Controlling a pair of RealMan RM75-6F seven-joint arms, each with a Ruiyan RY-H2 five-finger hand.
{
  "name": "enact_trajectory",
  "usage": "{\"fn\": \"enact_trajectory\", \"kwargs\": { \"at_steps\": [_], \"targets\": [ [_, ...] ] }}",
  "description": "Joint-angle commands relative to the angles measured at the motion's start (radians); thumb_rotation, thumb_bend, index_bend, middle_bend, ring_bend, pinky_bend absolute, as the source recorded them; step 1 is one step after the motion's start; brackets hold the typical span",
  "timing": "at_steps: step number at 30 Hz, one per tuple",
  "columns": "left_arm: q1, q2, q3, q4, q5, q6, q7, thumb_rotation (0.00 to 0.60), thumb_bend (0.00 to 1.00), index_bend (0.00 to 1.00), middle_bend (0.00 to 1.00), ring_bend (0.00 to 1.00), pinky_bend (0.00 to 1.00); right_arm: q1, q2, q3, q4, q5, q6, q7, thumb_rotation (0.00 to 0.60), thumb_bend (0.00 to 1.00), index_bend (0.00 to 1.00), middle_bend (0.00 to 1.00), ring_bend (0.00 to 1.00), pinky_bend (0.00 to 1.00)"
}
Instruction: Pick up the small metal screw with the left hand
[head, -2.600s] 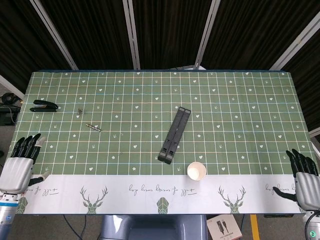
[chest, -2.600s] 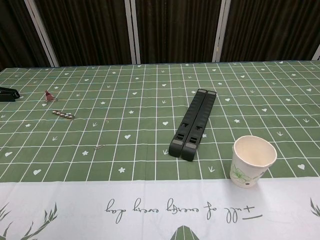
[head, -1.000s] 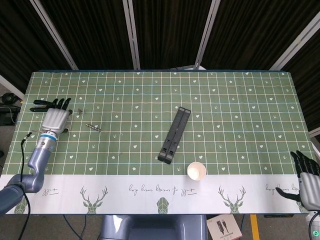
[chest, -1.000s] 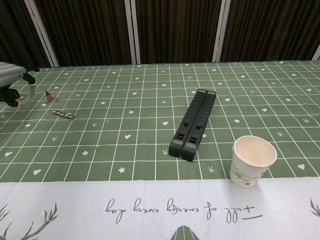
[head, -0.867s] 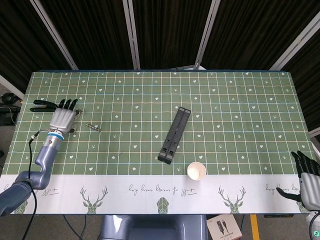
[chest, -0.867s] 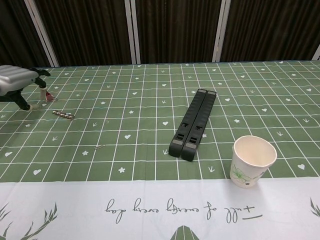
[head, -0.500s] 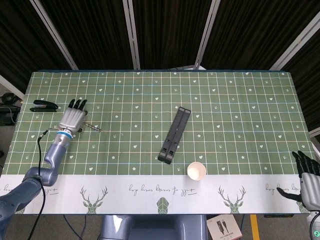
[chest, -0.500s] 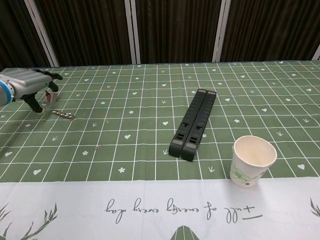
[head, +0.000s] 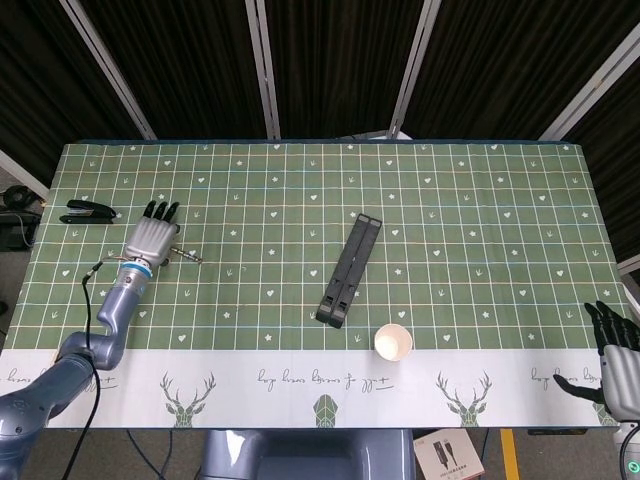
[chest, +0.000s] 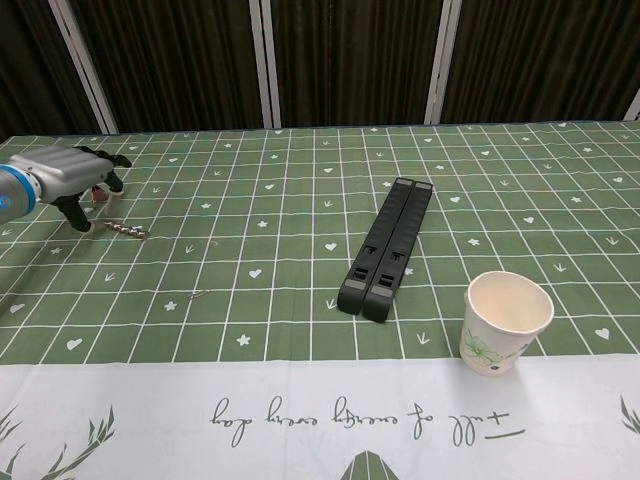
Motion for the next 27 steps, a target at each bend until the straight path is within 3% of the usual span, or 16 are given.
{"fn": "enact_trajectory", "kwargs": {
  "at_steps": [1,16,27],
  "targets": [
    [-0.003,-0.008,0.003,0.014,0.002,-0.005,0.003,0.600,0.31,0.50,0.00,0.00,0.00,0.000,-0.001,0.001,0.000,0.002,0.000,-0.001,0.600,0.02,0.01,0.00,0.00,0.00],
    [-0.009,-0.046,0.012,0.060,0.019,-0.012,-0.029,0.600,0.32,0.56,0.00,0.00,0.00,0.000,-0.004,0.003,-0.002,0.008,0.000,-0.004,0.600,0.02,0.01,0.00,0.00,0.00],
    [-0.002,-0.029,0.026,0.034,0.052,0.035,-0.034,0.600,0.39,0.61,0.00,0.00,0.00,0.000,-0.004,0.002,-0.004,0.006,0.000,-0.002,0.600,0.02,0.01,0.00,0.00,0.00]
  ]
}}
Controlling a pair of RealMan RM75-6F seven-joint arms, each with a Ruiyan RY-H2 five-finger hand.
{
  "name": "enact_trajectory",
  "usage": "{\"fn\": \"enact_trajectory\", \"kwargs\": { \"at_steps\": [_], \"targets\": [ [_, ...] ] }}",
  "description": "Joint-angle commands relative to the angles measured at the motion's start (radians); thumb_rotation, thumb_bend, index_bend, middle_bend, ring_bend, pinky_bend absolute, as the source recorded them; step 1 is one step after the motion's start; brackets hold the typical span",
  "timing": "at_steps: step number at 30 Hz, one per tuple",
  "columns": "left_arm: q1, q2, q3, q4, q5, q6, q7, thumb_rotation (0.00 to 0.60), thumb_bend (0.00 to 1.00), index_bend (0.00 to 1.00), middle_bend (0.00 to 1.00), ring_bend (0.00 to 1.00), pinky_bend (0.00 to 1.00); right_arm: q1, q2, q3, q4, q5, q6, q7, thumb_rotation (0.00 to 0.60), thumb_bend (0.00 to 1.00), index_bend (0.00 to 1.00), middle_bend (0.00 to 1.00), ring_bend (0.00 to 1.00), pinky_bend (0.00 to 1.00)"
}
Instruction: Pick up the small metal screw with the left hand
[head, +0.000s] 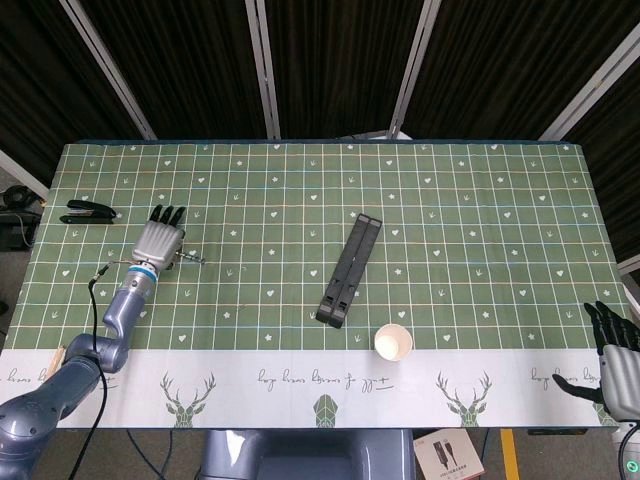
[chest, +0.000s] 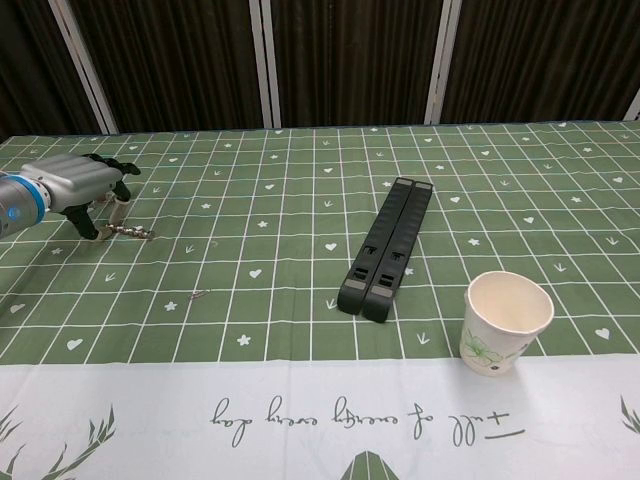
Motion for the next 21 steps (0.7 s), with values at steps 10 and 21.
{"fn": "enact_trajectory", "kwargs": {
  "at_steps": [10,21],
  "targets": [
    [-0.012,0.137,0.003,-0.198,0.067,0.161,0.083,0.600,0.39,0.63,0.00,0.00,0.00,0.000,0.006,0.001,-0.002,0.006,-0.008,0.020,0.600,0.02,0.01,0.00,0.00,0.00],
    [-0.006,0.263,0.005,-0.450,0.094,0.257,0.238,0.600,0.39,0.63,0.00,0.00,0.00,-0.001,0.008,-0.001,0.001,-0.004,-0.007,0.028,0.600,0.02,0.01,0.00,0.00,0.00]
  ]
}}
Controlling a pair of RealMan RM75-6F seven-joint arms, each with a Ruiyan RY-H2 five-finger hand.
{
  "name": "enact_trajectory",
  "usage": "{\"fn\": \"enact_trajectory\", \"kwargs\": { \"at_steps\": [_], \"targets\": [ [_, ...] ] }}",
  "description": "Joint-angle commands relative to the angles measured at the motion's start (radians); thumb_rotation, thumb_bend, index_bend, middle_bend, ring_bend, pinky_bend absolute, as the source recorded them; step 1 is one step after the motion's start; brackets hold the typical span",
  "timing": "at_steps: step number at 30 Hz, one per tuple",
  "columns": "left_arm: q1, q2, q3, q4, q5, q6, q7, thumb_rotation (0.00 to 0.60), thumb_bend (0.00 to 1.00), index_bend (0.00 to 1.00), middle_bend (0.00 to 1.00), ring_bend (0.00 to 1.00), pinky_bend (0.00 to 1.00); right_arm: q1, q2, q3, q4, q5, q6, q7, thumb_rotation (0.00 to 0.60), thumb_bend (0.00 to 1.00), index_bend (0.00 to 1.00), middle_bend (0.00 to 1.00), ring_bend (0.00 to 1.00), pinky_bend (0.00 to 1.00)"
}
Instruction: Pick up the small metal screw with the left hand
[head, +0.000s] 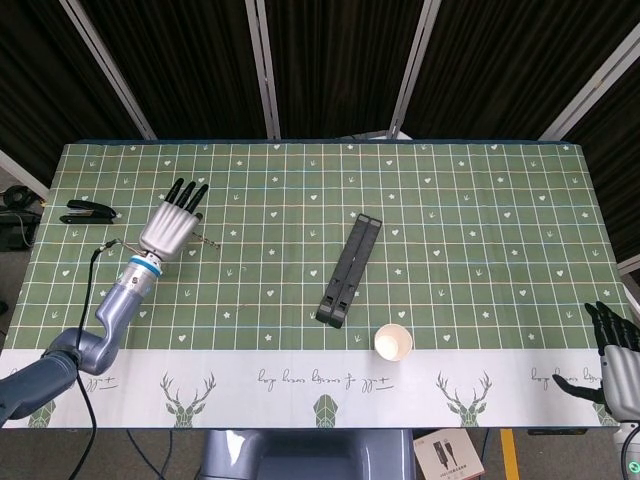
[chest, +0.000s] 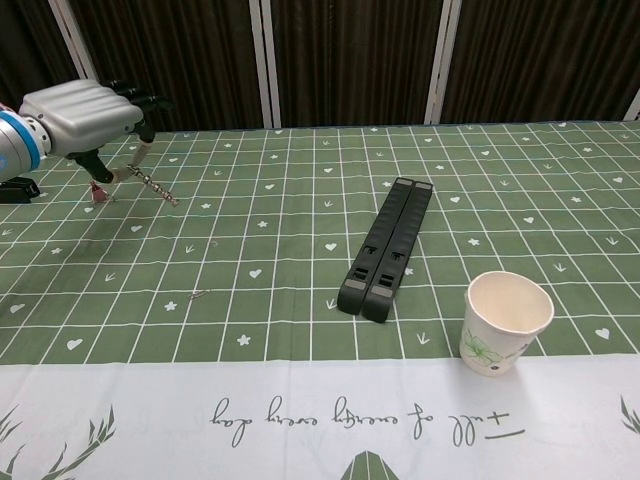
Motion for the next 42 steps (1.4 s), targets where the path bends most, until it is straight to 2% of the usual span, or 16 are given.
{"fn": "enact_trajectory", "kwargs": {
  "at_steps": [1,9,18,30,42],
  "targets": [
    [0.001,0.043,-0.004,-0.077,0.005,0.029,0.056,0.600,0.39,0.63,0.00,0.00,0.00,0.001,0.000,0.000,0.002,-0.001,-0.001,0.000,0.600,0.02,0.01,0.00,0.00,0.00],
    [-0.004,0.098,0.000,-0.201,0.030,0.069,0.136,0.600,0.39,0.63,0.00,0.00,0.00,0.005,-0.005,0.004,0.006,0.013,-0.010,-0.002,0.600,0.02,0.01,0.00,0.00,0.00],
    [-0.010,0.152,0.065,-0.304,0.165,0.140,0.239,0.600,0.39,0.63,0.00,0.00,0.00,0.007,-0.004,0.006,0.006,0.018,-0.013,-0.002,0.600,0.02,0.01,0.00,0.00,0.00],
    [-0.010,0.179,0.136,-0.348,0.298,0.176,0.314,0.600,0.39,0.63,0.00,0.00,0.00,0.006,-0.005,0.004,0.006,0.011,-0.007,-0.008,0.600,0.02,0.01,0.00,0.00,0.00],
    [0.012,0.198,0.161,-0.405,0.337,0.188,0.366,0.600,0.39,0.63,0.00,0.00,0.00,0.001,-0.004,0.002,0.000,0.010,-0.002,-0.004,0.600,0.02,0.01,0.00,0.00,0.00]
  ]
}}
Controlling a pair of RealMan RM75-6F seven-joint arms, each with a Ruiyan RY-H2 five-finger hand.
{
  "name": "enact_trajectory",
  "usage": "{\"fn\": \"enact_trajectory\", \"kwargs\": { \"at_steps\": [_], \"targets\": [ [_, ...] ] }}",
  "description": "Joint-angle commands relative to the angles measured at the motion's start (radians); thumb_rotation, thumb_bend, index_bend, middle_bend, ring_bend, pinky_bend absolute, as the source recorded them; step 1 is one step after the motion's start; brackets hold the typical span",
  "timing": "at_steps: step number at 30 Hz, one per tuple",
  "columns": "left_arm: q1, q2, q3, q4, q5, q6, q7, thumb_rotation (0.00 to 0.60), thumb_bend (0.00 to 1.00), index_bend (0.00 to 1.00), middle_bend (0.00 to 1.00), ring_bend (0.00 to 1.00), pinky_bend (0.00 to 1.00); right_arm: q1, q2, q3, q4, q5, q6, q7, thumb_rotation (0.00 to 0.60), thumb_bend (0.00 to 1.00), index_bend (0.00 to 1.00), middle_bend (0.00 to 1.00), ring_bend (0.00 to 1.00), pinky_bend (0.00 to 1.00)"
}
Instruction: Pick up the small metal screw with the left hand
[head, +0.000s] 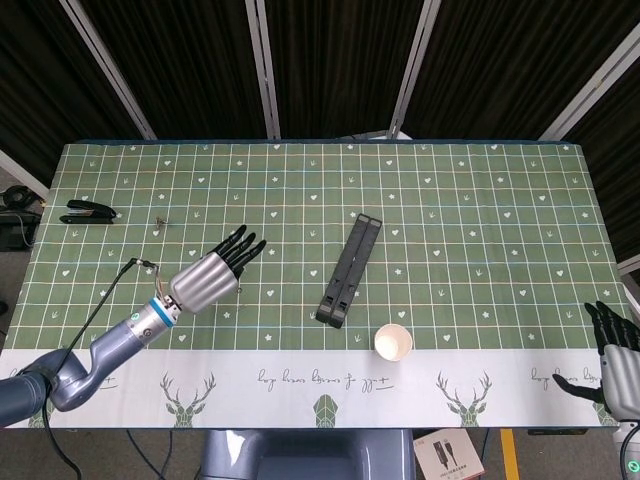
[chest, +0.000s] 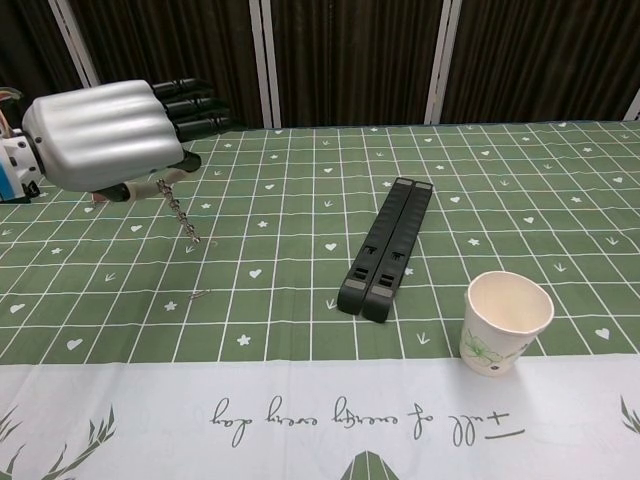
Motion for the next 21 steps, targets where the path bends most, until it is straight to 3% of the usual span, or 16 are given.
{"fn": "enact_trajectory", "kwargs": {
  "at_steps": [1,21],
  "targets": [
    [0.009,0.007,0.006,-0.014,0.003,0.002,0.010,0.600,0.39,0.63,0.00,0.00,0.00,-0.001,0.002,0.000,-0.003,0.003,-0.002,0.003,0.600,0.02,0.01,0.00,0.00,0.00],
    [0.042,-0.026,0.016,-0.025,-0.008,-0.040,0.072,0.600,0.39,0.63,0.00,0.00,0.00,-0.008,0.005,-0.007,-0.012,-0.016,0.012,0.001,0.600,0.02,0.01,0.00,0.00,0.00]
  ]
}}
